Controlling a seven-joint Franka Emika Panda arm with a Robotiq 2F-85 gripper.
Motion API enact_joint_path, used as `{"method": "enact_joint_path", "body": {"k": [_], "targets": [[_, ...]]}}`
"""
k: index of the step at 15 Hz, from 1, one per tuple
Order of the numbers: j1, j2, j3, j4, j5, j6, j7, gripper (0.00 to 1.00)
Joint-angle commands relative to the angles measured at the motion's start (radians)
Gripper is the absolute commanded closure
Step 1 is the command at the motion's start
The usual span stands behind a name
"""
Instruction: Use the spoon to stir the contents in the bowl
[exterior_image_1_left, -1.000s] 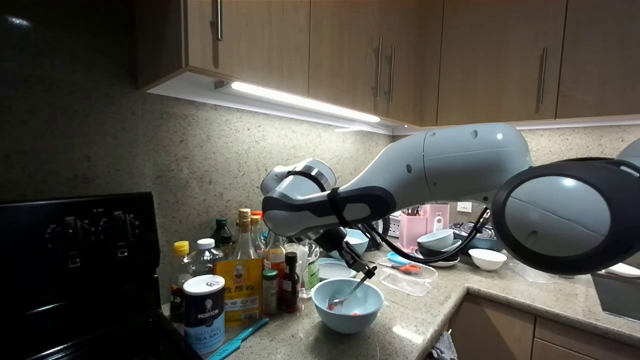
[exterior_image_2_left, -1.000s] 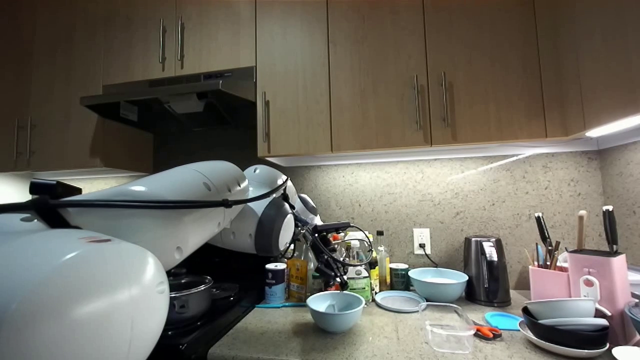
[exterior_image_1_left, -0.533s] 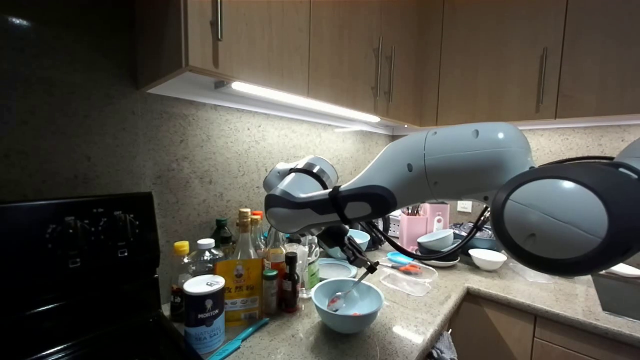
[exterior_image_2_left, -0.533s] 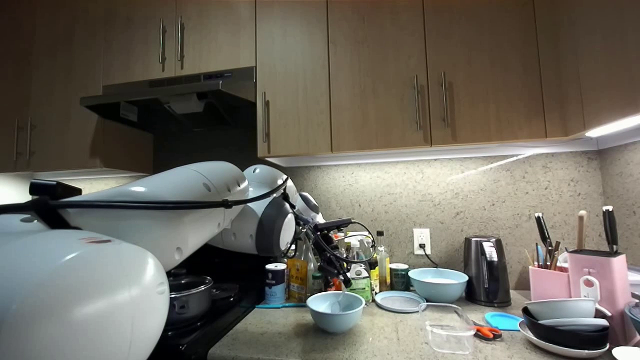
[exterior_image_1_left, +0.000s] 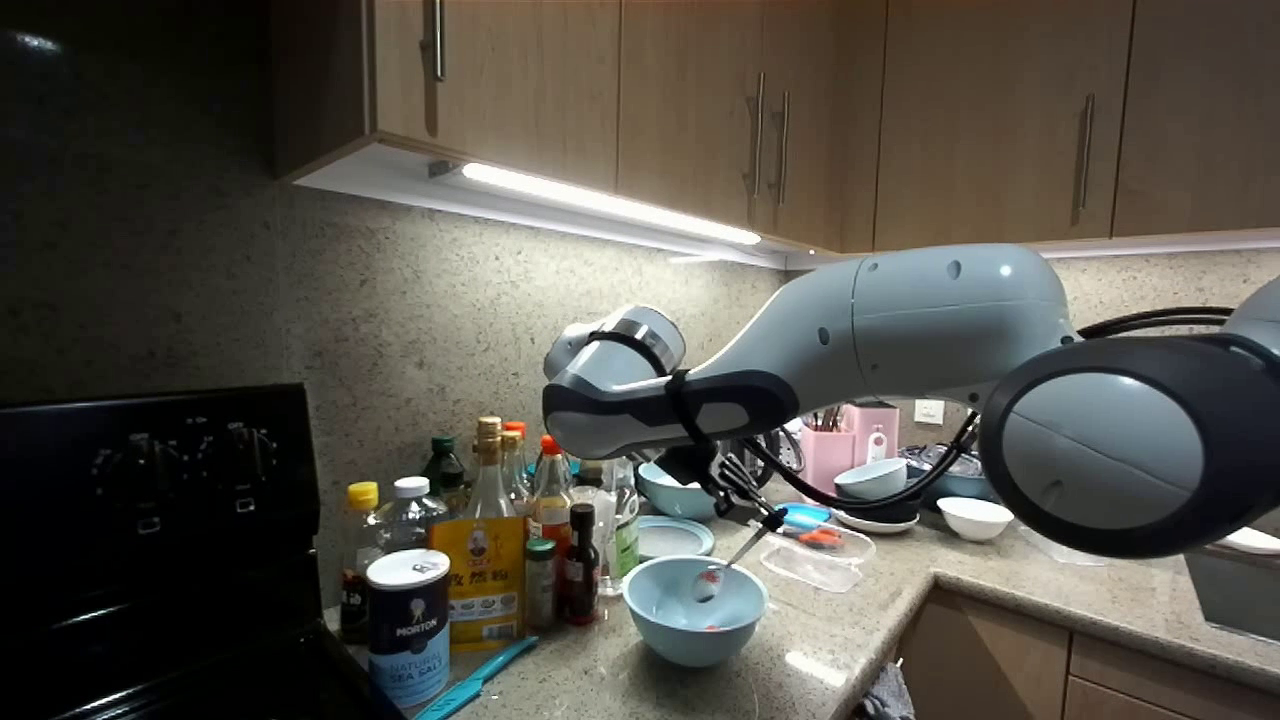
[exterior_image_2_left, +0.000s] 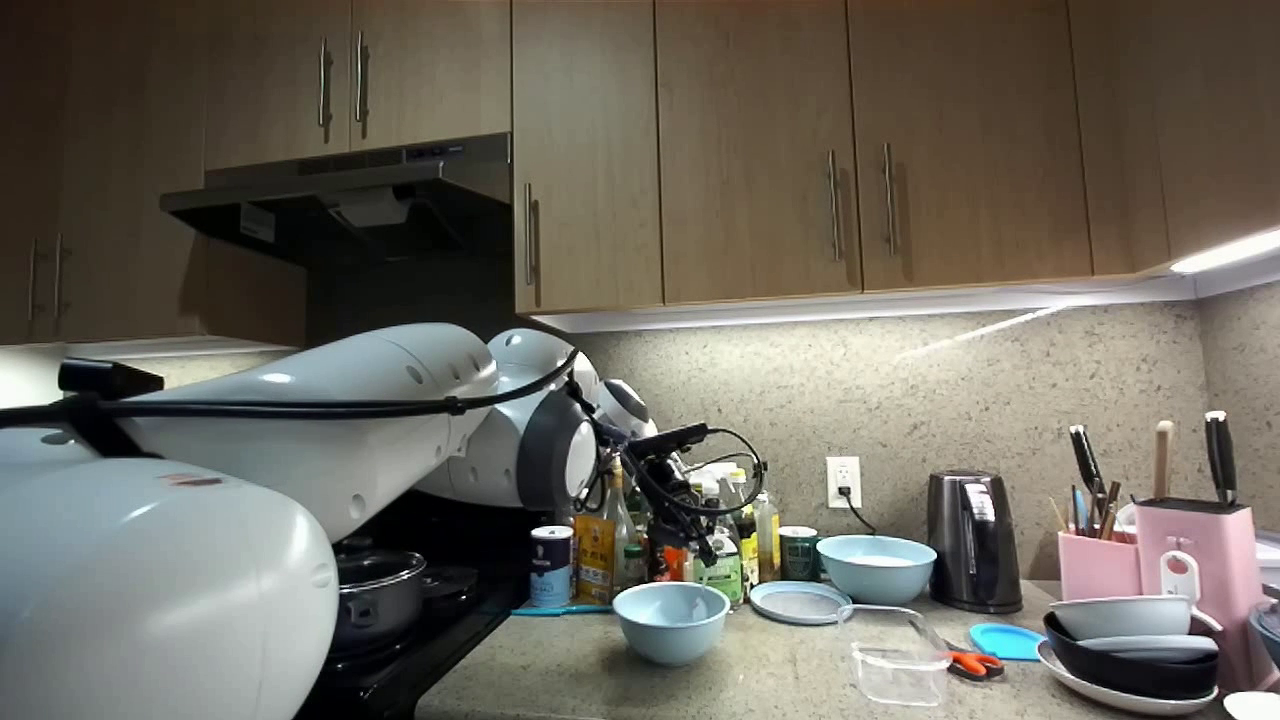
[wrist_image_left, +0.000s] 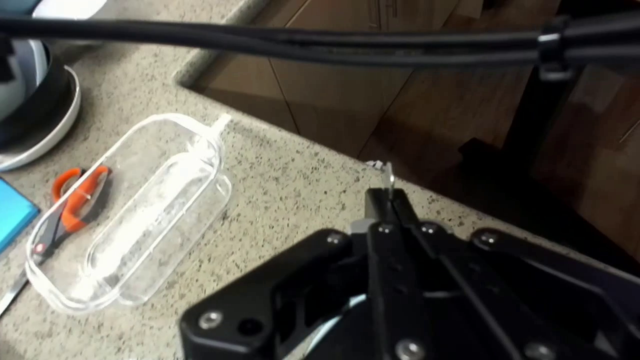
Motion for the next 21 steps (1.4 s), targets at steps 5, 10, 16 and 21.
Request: {"method": "enact_joint_path", "body": {"k": [5, 10, 16, 21], "targets": [[0.012, 0.037, -0.014, -0.034, 0.009, -0.190, 0.031, 0.99], [0.053, 0.061, -0.011, -0.043, -0.015, -0.202, -0.019, 0.99], [0.147, 0.081, -0.121, -0.004, 0.002, -0.164, -0.105, 0.99], [0.197, 0.088, -0.179, 0.026, -0.011, -0.098, -0.102, 0.99]]}}
